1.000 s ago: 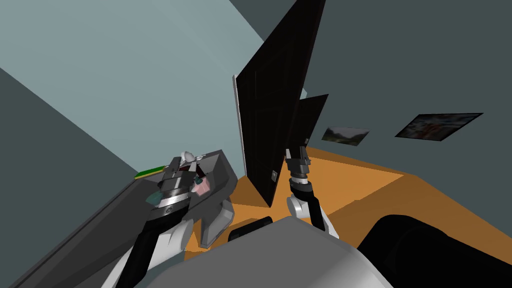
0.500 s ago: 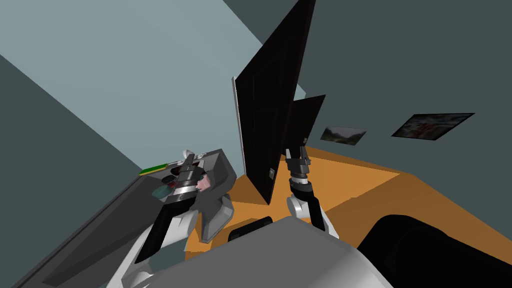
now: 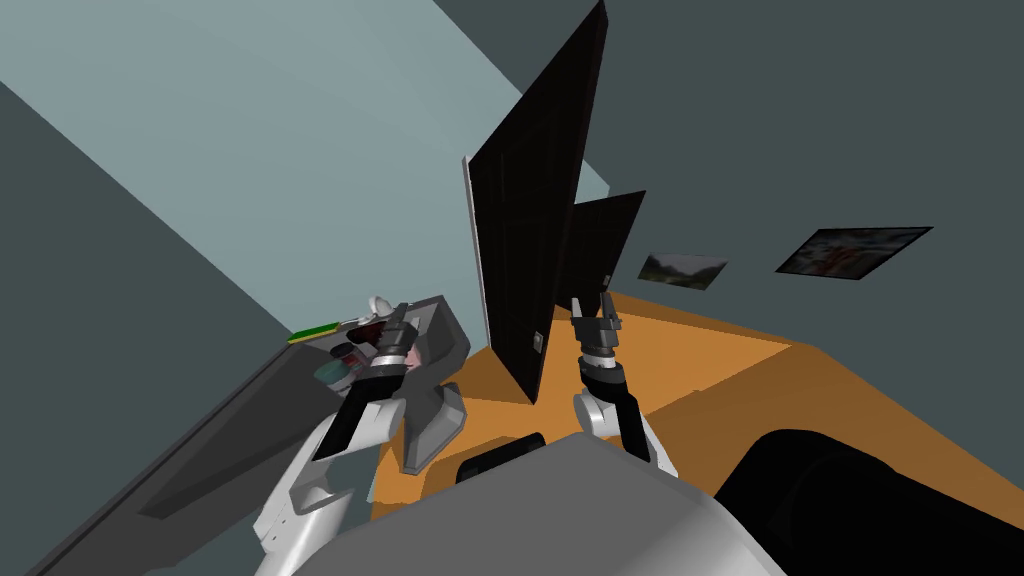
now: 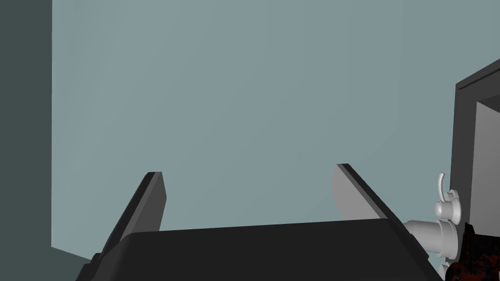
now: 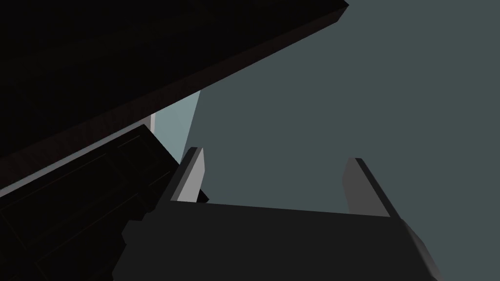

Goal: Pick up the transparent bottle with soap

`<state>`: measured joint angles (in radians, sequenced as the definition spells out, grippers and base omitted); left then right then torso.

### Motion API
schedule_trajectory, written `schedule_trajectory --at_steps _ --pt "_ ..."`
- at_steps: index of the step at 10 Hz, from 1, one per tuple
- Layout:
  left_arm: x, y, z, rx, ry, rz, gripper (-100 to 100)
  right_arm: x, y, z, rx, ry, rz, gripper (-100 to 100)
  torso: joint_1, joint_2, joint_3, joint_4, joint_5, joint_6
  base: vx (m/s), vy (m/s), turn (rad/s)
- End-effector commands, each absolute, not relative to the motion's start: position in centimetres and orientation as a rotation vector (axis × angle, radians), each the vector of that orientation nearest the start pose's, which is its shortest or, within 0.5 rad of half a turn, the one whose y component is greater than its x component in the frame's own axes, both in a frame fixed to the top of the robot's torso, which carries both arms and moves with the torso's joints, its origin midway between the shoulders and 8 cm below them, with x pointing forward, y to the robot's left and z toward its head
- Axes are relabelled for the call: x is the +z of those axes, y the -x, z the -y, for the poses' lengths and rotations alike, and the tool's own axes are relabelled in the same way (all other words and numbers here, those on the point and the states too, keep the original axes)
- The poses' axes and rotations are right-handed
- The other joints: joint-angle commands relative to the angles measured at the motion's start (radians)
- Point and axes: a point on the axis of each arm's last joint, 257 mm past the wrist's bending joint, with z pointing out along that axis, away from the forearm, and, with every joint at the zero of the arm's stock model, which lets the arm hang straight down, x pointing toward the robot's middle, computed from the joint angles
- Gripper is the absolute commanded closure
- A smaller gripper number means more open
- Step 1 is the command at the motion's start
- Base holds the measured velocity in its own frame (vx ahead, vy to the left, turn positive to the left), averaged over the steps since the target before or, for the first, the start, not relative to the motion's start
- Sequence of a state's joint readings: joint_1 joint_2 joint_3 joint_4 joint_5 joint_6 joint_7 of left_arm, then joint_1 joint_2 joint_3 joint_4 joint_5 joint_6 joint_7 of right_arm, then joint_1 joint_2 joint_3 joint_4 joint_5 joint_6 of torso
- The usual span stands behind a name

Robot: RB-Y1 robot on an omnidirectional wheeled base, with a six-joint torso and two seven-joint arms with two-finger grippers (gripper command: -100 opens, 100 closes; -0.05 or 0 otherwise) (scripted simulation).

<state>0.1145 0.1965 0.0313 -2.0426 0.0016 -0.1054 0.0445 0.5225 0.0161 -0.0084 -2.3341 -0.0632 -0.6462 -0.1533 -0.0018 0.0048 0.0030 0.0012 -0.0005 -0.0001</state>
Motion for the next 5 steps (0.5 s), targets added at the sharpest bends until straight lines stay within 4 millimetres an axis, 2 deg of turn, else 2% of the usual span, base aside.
schedule_trajectory --at_steps 1,2,3,4,5 --pt "-2.7 -49.9 -26.3 -1.264 0.774 -0.988 -100 6.6 -30.1 28.7 1.504 -0.600 -0.395 0 0.000 0.000 0.000 0.000 0.000 0.000 -0.081 -0.012 0.006" --pt "-2.5 -50.2 -26.2 -1.266 0.773 -0.988 -100 6.6 -30.1 28.7 1.504 -0.600 -0.395 0 0.001 0.000 0.000 0.000 0.000 0.000 -0.069 -0.013 -0.001" --pt "-3.5 -52.0 -26.1 -1.248 0.798 -1.028 -100 6.6 -30.1 28.7 1.504 -0.600 -0.395 0 0.001 -0.001 0.000 0.000 0.000 0.000 -0.074 -0.024 0.003" --pt "-3.4 -52.2 -26.0 -1.249 0.799 -1.029 -100 6.6 -30.1 28.7 1.504 -0.600 -0.395 0 0.000 -0.001 -0.001 0.000 0.000 0.000 -0.061 -0.022 0.000" --pt "-4.3 -53.9 -26.0 -1.231 0.823 -1.066 -100 6.6 -30.1 28.7 1.504 -0.600 -0.395 0 0.000 -0.001 -0.001 0.000 0.000 0.000 -0.070 -0.035 0.008"
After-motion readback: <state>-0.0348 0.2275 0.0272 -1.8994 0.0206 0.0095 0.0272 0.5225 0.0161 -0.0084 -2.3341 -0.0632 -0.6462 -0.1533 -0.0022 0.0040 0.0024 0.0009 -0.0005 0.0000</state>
